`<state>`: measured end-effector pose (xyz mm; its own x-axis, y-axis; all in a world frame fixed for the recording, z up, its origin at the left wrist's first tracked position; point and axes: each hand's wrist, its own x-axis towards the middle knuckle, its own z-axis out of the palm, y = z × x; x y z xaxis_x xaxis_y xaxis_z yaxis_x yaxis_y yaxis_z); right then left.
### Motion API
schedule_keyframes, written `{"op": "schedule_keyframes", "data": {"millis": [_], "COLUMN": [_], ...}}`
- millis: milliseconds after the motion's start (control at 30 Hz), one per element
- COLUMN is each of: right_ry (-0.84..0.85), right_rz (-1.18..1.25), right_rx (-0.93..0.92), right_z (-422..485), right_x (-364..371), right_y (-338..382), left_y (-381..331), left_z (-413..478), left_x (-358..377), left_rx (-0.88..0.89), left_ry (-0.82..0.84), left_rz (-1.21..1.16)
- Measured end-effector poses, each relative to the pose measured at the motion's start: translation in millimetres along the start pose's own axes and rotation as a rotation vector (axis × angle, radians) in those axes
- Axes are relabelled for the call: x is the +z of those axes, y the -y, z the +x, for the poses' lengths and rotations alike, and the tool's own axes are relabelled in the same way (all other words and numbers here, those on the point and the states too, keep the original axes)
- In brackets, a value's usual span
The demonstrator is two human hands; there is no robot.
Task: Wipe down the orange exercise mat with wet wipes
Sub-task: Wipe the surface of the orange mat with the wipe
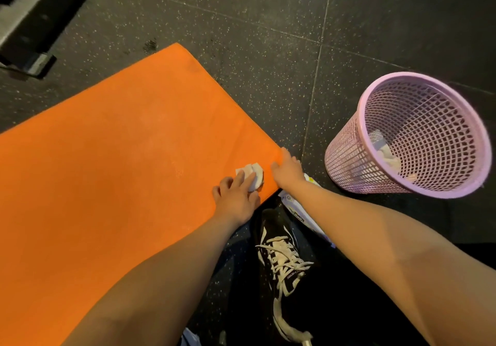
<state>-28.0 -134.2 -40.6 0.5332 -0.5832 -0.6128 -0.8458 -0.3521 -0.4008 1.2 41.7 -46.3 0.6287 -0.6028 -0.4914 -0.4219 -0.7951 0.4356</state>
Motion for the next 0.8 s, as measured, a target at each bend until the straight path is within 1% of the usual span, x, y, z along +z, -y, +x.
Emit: {"op": "schedule_keyframes", "data": {"millis": [133,233,400,500,600,733,800], "right_ry": [-0.004,-0.088,-0.194,-0.221,-0.239,-0.21,-0.187], "right_rz": [0.072,0.105,0.173,0.31,0.441,0.61,0.717], "right_rx": [-0.059,-0.108,-0.194,-0.239,-0.257,-0.196,-0.179], "right_z": [-3.9,-8.3,-17.6,-32.4,-57.1,-91.6,-104.4], "right_x": [-6.2,-15.1,-48.1,-58.6,-59.3,-52.2,-48.6], "right_y": [-7.4,-10.2,6.3,17.5,19.7,8.9,4.5], "left_y": [-5.9,-15.0,-33.7,-48.6,-67.4,-78.3,-82.5], "left_z": [3.8,9.1,11.0,12.2,11.2,-2.1,-18.5], "left_x": [-1.7,-5.8,-22.1,-38.9,-56.5,-61.2,-58.1], "left_rx": [0.039,0.029,0.027,0.054,0.112,0.251,0.311], "left_ry": [-0.037,-0.074,-0.215,-0.319,-0.356,-0.329,-0.38], "left_rz": [0.015,-0.046,-0.177,-0.244,-0.309,-0.437,-0.471]}}
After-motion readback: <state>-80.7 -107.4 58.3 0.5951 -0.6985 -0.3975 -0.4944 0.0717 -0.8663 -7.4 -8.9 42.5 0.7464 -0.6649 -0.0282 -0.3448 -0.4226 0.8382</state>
